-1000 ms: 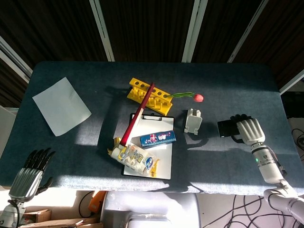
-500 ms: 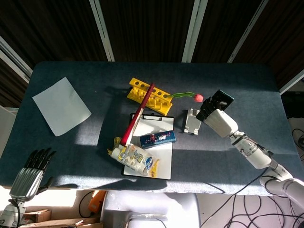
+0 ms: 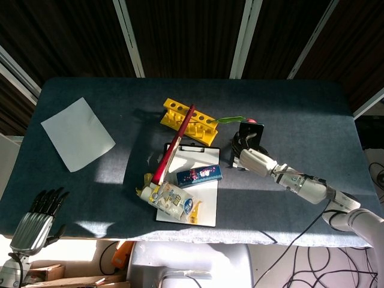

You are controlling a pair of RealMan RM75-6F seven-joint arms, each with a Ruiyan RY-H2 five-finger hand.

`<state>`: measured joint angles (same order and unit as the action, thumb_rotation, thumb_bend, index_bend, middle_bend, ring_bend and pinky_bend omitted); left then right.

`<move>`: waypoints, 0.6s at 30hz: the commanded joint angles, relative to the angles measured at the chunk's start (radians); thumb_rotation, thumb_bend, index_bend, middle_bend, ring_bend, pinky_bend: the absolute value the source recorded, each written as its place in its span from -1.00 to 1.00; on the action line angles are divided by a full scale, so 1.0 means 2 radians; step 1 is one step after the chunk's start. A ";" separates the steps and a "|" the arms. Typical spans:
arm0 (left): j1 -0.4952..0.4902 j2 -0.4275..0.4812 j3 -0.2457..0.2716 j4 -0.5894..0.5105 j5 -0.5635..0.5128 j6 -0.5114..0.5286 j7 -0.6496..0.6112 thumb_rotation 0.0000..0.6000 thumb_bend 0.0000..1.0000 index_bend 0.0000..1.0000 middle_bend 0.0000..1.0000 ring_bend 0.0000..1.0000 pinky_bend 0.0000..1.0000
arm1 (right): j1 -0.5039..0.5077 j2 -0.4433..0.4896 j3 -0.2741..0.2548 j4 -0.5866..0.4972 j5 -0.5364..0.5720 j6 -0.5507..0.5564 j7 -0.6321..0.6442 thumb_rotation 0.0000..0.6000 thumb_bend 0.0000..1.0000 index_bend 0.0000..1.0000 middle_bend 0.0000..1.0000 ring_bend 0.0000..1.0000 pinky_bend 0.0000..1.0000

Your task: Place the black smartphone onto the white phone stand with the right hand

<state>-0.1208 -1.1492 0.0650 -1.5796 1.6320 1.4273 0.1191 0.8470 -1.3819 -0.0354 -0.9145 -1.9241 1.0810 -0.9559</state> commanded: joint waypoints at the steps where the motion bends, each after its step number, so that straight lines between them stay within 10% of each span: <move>1: -0.001 -0.001 0.000 -0.001 -0.001 -0.002 0.002 1.00 -0.33 -1.00 -1.00 -1.00 -1.00 | -0.002 -0.016 -0.004 0.025 0.002 0.000 0.013 1.00 -0.10 0.79 0.35 0.22 0.27; 18: 0.005 -0.015 -0.009 0.002 -0.010 0.011 0.035 1.00 -0.33 -1.00 -1.00 -1.00 -1.00 | -0.025 -0.094 -0.017 0.148 0.019 0.035 0.099 1.00 -0.10 0.73 0.35 0.22 0.26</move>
<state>-0.1133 -1.1740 0.0501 -1.5767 1.6151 1.4439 0.1837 0.8038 -1.5547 -0.0698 -0.6342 -1.8962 1.1467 -0.7708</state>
